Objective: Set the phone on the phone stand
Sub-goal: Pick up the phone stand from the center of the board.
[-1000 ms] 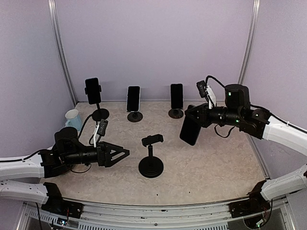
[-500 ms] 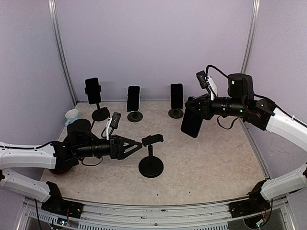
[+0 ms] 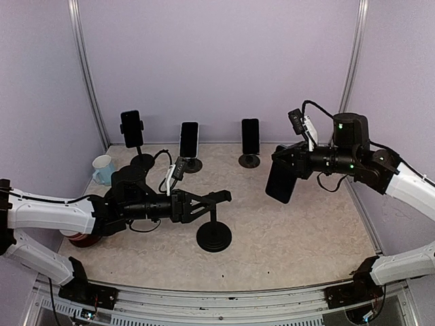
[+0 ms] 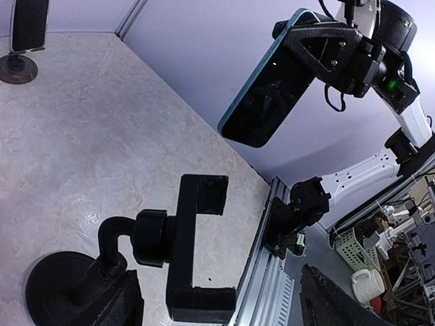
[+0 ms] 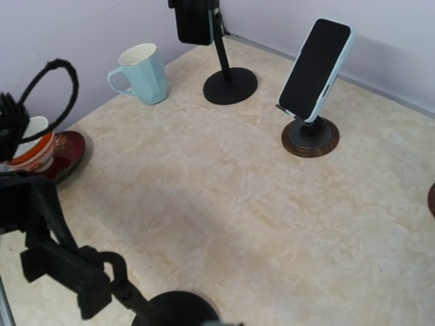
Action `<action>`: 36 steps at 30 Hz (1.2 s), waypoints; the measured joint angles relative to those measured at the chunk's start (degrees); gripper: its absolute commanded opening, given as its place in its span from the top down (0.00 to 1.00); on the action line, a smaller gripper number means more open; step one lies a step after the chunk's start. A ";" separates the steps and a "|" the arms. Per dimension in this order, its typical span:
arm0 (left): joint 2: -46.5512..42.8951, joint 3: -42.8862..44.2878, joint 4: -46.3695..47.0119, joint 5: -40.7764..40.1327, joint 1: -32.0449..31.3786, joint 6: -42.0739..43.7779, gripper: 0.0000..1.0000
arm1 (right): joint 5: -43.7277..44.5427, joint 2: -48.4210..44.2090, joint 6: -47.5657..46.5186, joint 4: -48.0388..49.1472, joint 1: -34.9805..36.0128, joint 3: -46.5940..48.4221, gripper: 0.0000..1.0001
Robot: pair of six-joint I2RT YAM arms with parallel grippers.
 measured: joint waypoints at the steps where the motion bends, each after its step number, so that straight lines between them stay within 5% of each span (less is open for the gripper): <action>1: 0.31 0.20 0.31 0.00 -0.09 -0.02 0.27 | 0.02 -0.63 0.04 0.00 -0.02 -0.35 1.00; 21: 0.63 -0.42 2.08 -1.99 -1.31 -0.66 0.19 | -0.07 -2.54 -0.07 -0.61 -0.07 -3.41 1.00; 36: -2.56 -1.44 1.27 -3.32 -1.31 -0.35 0.24 | -0.31 -2.82 0.70 -0.17 -0.07 -4.68 1.00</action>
